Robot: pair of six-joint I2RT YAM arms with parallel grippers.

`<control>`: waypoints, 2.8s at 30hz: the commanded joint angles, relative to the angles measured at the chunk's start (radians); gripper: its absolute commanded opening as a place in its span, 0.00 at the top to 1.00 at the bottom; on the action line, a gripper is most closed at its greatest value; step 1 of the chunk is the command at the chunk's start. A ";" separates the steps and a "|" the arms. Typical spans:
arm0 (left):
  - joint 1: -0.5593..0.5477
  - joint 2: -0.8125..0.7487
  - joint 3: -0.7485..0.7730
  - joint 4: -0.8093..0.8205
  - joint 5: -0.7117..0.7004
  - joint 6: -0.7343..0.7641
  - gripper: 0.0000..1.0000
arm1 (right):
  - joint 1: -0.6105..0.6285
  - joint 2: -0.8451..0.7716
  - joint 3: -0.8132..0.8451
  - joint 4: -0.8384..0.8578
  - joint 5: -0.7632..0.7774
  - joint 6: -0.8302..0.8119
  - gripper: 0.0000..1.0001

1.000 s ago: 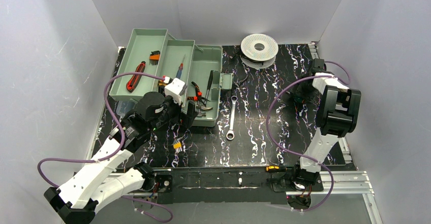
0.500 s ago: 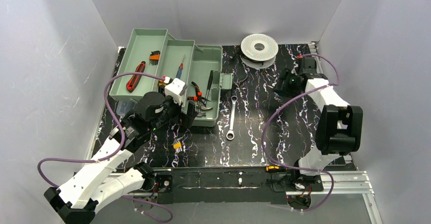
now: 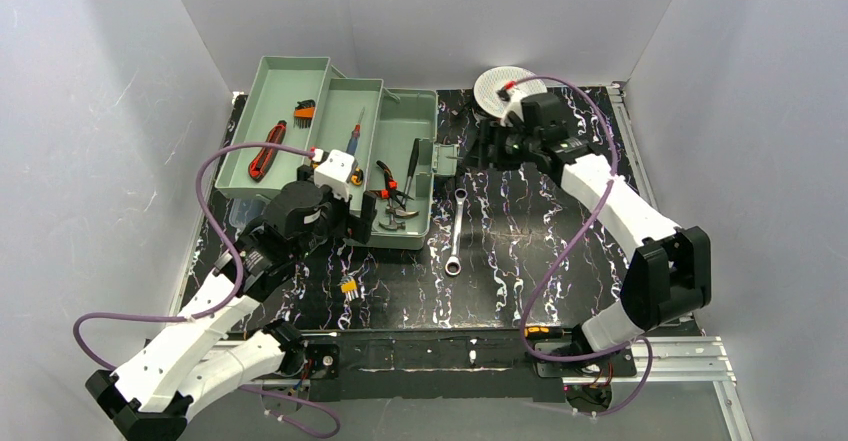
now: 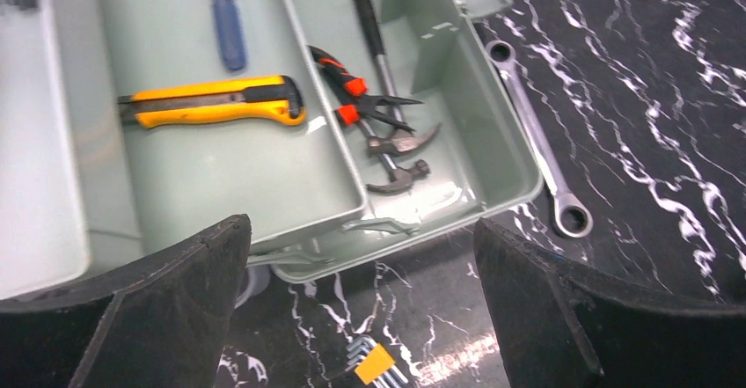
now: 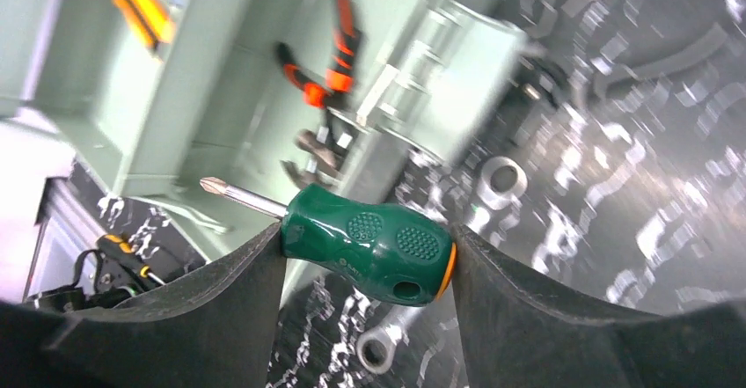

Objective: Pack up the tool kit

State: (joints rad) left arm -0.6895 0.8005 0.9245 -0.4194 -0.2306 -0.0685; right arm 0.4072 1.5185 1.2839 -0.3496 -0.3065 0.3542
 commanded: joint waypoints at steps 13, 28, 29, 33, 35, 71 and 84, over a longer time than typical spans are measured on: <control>-0.004 -0.060 -0.019 0.009 -0.225 0.026 0.02 | 0.303 0.339 0.422 -0.055 0.112 -0.253 0.57; -0.004 -0.040 -0.021 0.011 -0.212 0.044 0.02 | 0.341 0.196 0.334 -0.024 0.255 -0.241 0.16; -0.004 -0.038 -0.021 0.012 -0.210 0.046 0.02 | 0.341 0.182 0.328 -0.027 0.267 -0.241 0.16; -0.002 -0.037 -0.025 0.020 -0.199 0.054 0.02 | 0.329 0.140 0.316 -0.059 0.364 -0.216 0.18; -0.002 -0.035 -0.025 0.021 -0.186 0.062 0.02 | 0.312 0.110 0.287 -0.057 0.397 -0.174 0.19; 0.023 0.170 0.306 -0.303 -0.260 -0.171 0.02 | 0.297 0.087 -0.005 0.107 0.455 0.305 0.27; 0.777 0.212 0.489 -0.426 0.292 -0.242 0.02 | 0.287 0.306 0.110 0.067 0.398 0.380 0.70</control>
State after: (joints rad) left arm -0.1944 1.0267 1.3365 -0.7666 -0.1448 -0.2832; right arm 0.7071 1.8542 1.3769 -0.2577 0.0513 0.7280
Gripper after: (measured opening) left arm 0.981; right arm 0.445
